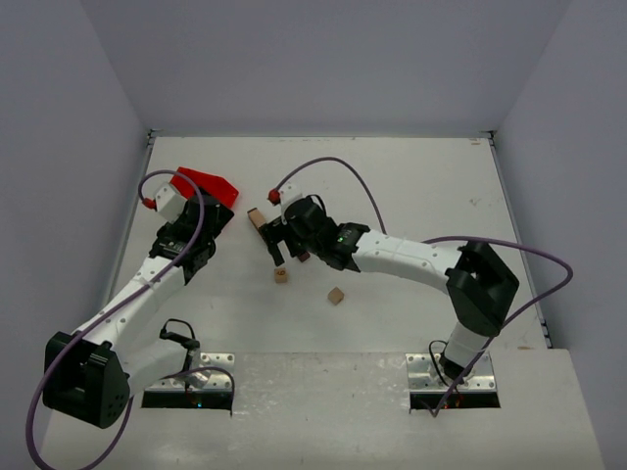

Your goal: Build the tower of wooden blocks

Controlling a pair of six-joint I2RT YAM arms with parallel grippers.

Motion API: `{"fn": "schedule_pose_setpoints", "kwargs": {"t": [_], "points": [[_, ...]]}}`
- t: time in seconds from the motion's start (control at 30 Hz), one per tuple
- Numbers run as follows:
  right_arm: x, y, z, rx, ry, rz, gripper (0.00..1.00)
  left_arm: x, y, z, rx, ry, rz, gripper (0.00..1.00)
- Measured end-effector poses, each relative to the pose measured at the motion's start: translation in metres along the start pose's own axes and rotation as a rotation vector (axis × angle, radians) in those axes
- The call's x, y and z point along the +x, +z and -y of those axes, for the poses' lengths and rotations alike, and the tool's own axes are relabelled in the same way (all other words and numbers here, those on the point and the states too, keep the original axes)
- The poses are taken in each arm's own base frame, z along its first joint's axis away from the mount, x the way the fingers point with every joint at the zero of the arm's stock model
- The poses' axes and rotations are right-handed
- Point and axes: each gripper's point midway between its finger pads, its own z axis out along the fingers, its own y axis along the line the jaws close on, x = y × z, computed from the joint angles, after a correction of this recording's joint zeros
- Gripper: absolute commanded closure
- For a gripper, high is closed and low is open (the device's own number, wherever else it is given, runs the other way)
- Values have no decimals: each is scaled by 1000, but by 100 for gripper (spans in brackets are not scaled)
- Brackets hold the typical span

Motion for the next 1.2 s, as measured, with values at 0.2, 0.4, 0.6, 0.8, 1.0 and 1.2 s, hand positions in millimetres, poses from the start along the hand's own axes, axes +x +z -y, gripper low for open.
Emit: {"fn": "schedule_pose_setpoints", "kwargs": {"t": [0.2, 0.4, 0.6, 0.8, 1.0, 1.2], "points": [[53, 1, -27, -19, 29, -95, 1, 1, 0, 0, 0, 2, -6, 0], [85, 20, -41, 3, 67, -157, 13, 1, -1, 0, 3, 1, -7, 0], [106, 41, -39, 62, 95, -206, 35, -1, -4, 1, 13, -6, -4, 0], [116, 51, -32, 124, 113, -210, 60, -1, -4, 1, 15, -6, -5, 0], [117, 54, -30, 151, 123, -204, 73, -1, -4, 1, 16, -6, -6, 0], [114, 54, -28, 156, 96, -195, 78, -1, -4, 1, 16, -6, -7, 0]]}}
